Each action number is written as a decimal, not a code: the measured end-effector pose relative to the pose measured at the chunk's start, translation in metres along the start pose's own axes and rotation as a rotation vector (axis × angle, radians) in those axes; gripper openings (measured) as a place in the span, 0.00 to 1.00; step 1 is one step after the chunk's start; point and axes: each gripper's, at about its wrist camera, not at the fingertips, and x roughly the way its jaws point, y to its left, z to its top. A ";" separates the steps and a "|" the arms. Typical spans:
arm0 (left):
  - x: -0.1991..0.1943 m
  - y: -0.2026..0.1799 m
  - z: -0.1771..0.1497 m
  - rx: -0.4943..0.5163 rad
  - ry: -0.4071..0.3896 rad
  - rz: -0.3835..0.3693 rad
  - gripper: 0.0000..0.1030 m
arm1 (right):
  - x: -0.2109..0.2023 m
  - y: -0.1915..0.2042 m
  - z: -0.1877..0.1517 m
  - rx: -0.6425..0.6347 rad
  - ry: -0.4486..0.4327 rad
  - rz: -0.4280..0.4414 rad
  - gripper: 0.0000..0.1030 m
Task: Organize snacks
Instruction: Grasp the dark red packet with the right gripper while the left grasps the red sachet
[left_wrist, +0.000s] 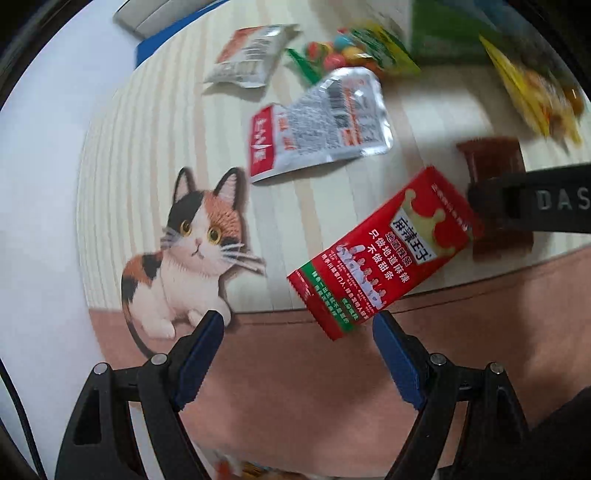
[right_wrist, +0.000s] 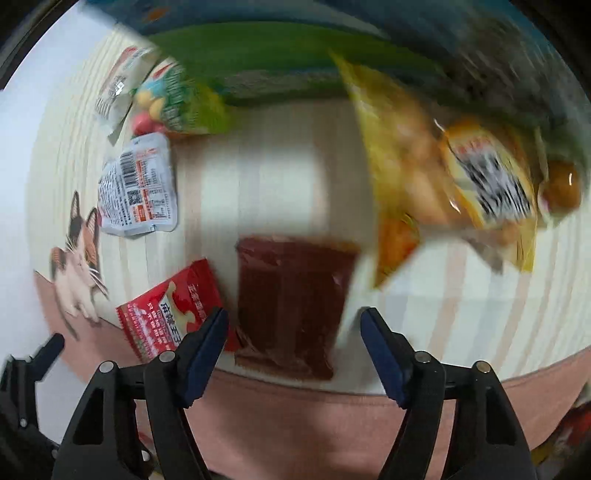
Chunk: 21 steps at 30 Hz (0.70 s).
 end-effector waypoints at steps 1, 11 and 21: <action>0.001 -0.001 0.002 0.021 -0.004 0.003 0.80 | 0.001 0.004 -0.001 -0.028 0.002 -0.035 0.71; 0.013 -0.035 0.035 0.190 -0.020 0.061 0.80 | -0.004 -0.035 -0.022 -0.109 0.040 -0.163 0.59; -0.008 -0.038 0.064 0.177 -0.023 -0.112 0.82 | -0.014 -0.078 -0.045 -0.022 0.074 -0.097 0.59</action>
